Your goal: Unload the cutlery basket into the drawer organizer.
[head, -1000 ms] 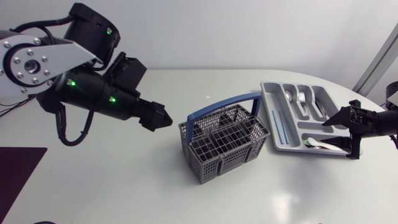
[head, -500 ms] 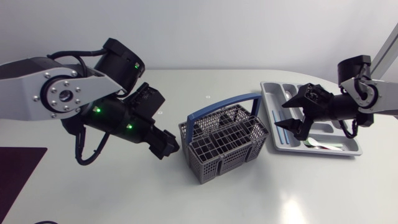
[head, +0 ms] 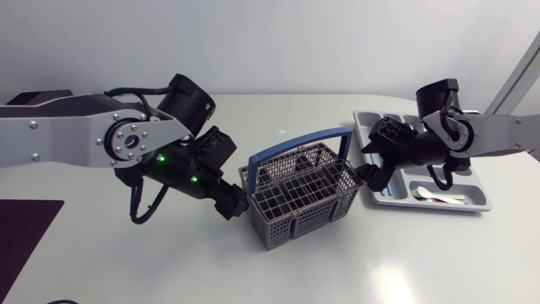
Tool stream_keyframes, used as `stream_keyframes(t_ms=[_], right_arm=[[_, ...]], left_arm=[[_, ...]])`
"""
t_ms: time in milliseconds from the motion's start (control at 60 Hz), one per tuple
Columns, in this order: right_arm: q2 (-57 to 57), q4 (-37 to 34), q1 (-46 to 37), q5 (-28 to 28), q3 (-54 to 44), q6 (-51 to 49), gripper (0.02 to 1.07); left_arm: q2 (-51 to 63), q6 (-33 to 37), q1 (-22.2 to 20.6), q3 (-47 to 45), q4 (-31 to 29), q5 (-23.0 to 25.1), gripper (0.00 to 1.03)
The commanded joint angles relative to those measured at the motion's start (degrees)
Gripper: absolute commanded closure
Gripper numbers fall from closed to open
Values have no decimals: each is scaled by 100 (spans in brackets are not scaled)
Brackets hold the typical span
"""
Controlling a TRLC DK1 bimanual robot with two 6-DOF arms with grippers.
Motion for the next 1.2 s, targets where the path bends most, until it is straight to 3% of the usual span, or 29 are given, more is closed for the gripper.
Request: stream_keyframes(t_ms=[0, 383, 783, 983, 1183], right_arm=[[-256, -121, 258, 49, -239, 232, 18], [-467, -226, 1110, 585, -292, 839, 18], [34, -112, 1514, 1253, 200, 1348, 18], [-326, -95, 1295, 1244, 42, 1340, 17], [-1346, -349, 1154, 884, -266, 1375, 16]], left_arm=[[222, 172, 144, 131, 68, -32, 20], [864, 681, 1146, 667, 419, -59, 19], [1101, 866, 1445, 852, 507, -50, 17], [636, 1033, 1752, 518, 490, -15, 14], [-243, 1147, 2113, 236, 296, 645, 14]])
